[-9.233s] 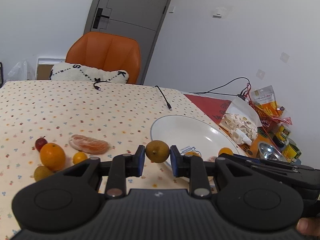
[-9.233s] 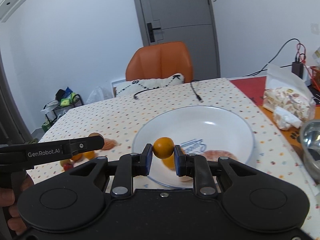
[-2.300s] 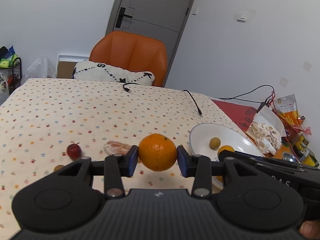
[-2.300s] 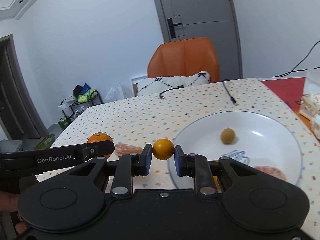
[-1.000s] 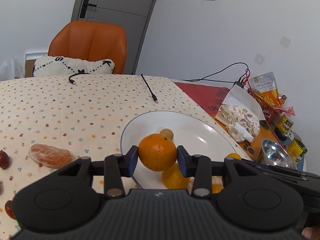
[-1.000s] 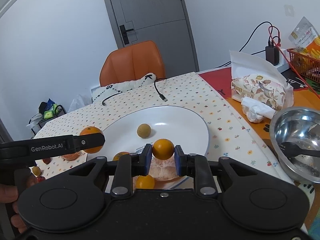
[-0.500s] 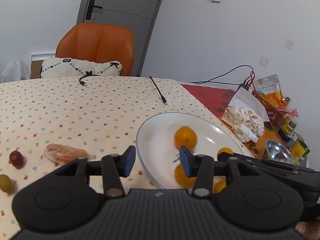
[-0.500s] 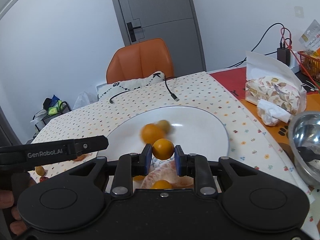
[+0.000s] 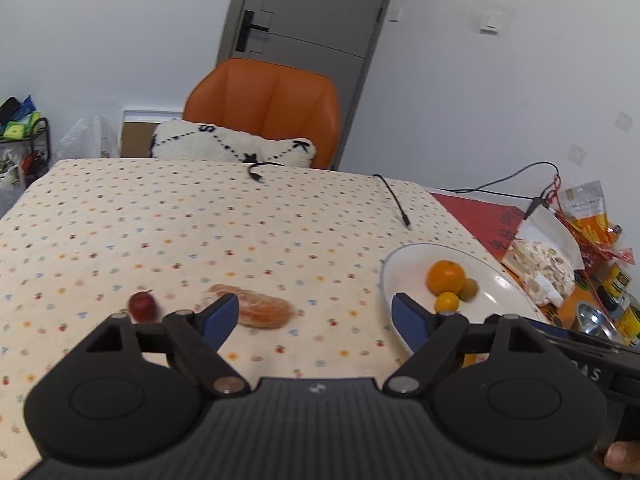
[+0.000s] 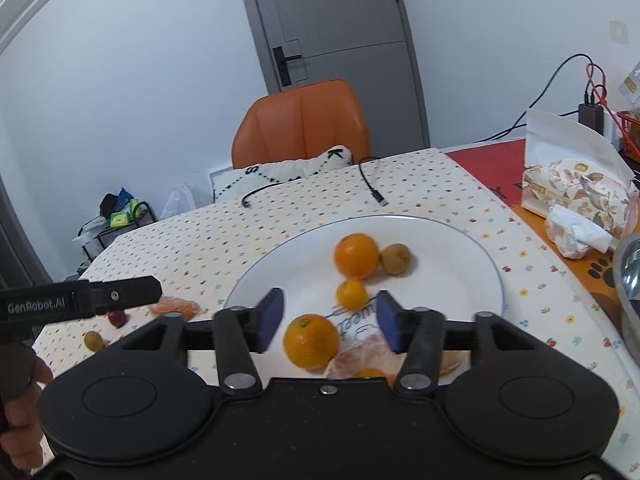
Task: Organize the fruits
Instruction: 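Move both open grippers back over the red apples and brown fruit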
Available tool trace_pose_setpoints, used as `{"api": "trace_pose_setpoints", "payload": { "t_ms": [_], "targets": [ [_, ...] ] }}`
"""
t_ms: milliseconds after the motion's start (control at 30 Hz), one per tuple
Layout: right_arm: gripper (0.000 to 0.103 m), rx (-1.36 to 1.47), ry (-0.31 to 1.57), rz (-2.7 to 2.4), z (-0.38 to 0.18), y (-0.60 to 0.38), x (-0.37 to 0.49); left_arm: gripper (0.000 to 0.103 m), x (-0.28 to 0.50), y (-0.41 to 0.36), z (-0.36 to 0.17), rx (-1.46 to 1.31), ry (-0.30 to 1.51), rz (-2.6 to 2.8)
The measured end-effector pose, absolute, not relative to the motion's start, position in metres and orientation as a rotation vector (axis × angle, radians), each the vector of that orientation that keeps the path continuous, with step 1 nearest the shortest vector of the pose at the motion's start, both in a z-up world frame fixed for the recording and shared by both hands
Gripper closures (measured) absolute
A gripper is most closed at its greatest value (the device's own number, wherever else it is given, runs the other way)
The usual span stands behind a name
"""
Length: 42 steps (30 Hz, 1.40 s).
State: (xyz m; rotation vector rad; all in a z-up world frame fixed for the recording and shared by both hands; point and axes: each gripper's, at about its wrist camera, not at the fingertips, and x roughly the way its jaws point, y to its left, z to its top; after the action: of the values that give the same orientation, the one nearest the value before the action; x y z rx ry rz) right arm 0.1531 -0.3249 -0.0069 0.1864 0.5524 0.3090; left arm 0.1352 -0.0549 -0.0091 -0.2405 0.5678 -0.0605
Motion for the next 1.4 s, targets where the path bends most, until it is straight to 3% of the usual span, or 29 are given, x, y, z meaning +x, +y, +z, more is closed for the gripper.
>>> {"api": "trace_pose_setpoints", "payload": {
  "t_ms": [67,300,633,1400],
  "targets": [
    [0.035,0.191,0.556,0.321,-0.007,-0.323,0.152,0.016,0.131,-0.048,-0.008,-0.240,0.564,-0.040],
    [0.027,0.213,0.558,0.354,-0.004,-0.316,0.146,0.013,0.118,-0.031,-0.009,-0.230,0.570,0.000],
    [0.000,0.212,0.537,0.448,0.003,-0.297,0.135,0.010,0.103,-0.010,-0.015,-0.174,0.636,0.005],
    [0.000,0.176,0.571,0.585,-0.001,-0.243,0.124,0.010,0.070,0.024,-0.021,-0.119,0.660,0.050]
  ]
}}
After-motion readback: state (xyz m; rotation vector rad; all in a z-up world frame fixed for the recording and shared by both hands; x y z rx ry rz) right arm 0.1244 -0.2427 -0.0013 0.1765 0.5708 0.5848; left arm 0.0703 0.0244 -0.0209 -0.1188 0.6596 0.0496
